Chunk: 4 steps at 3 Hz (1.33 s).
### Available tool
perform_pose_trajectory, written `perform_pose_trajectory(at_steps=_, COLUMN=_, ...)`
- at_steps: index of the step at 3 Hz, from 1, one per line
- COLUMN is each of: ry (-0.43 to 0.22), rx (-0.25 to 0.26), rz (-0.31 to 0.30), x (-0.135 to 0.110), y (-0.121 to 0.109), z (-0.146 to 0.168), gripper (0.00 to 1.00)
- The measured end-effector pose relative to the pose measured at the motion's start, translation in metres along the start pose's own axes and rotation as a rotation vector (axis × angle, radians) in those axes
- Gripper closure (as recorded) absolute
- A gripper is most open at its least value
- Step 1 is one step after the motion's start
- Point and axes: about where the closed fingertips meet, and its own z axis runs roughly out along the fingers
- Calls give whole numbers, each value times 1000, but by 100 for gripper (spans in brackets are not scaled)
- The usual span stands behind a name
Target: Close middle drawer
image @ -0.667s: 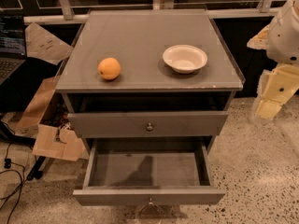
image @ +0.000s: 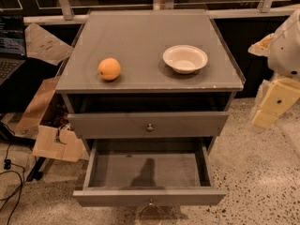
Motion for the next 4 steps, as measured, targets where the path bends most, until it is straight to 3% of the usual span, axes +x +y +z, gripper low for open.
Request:
perform_pose_trajectory(at_steps=3, ry=-342, rx=49, rz=203, x=13, y=3, z=97, gripper=0)
perform_pose_trajectory(at_steps=4, ry=-387, rx=36, rz=252, x=14, y=5, z=129, gripper=0)
